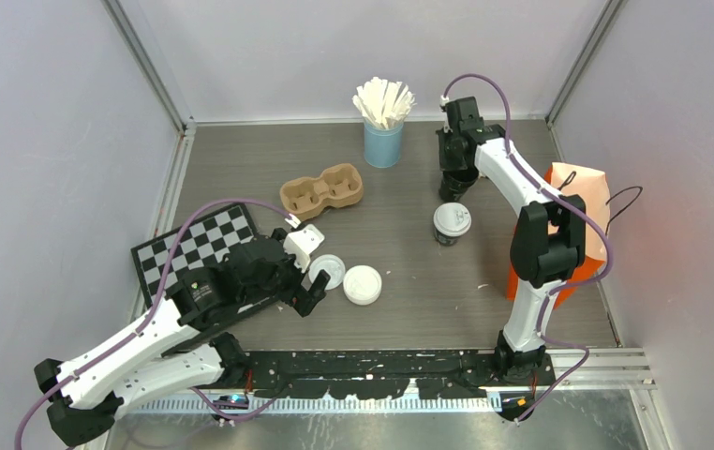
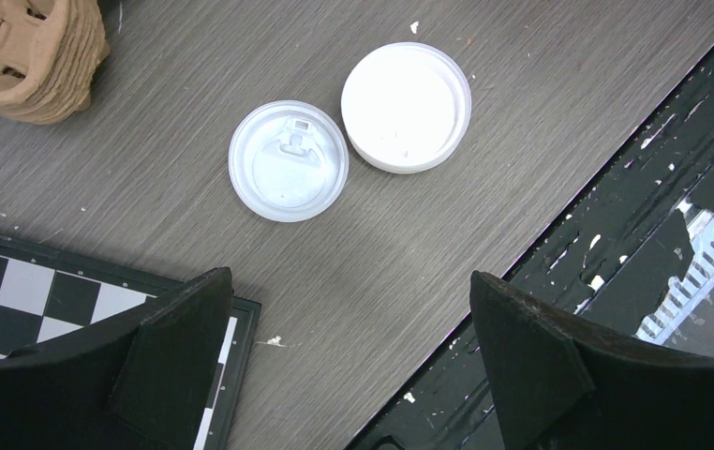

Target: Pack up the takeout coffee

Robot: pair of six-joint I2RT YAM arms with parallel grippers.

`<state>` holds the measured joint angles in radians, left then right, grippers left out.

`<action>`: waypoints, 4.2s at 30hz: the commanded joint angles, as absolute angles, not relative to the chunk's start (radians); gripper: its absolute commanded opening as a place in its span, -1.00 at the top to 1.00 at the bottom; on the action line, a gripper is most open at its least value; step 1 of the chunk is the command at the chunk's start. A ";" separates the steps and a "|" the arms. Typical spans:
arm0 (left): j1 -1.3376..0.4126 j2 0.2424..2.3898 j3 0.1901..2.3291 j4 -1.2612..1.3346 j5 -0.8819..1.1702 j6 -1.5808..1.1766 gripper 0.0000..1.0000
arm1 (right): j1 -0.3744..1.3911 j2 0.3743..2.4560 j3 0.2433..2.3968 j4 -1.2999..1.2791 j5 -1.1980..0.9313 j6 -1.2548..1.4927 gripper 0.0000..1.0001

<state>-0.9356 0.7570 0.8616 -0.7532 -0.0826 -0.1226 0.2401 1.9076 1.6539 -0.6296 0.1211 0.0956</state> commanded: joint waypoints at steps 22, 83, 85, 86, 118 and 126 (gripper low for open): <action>-0.934 0.749 0.864 -0.741 -0.092 -0.115 -0.99 | 0.325 1.903 1.760 -0.691 0.289 0.005 1.00; -0.934 0.727 0.861 -0.740 -0.095 -0.116 -0.99 | 0.067 2.024 1.736 -0.755 -0.141 0.284 0.10; -0.935 0.723 0.859 -0.741 -0.099 -0.117 -0.99 | 0.067 2.017 1.729 -0.742 -0.149 0.278 0.27; -0.934 0.721 0.859 -0.740 -0.100 -0.118 -0.99 | 0.066 2.011 1.724 -0.736 -0.154 0.274 0.35; -0.934 0.716 0.857 -0.741 -0.095 -0.117 -0.99 | 0.365 1.841 1.517 -0.415 0.239 -0.018 0.86; -0.934 0.707 0.856 -0.741 -0.103 -0.120 -0.99 | 0.369 1.762 1.380 -0.267 0.216 -0.037 0.87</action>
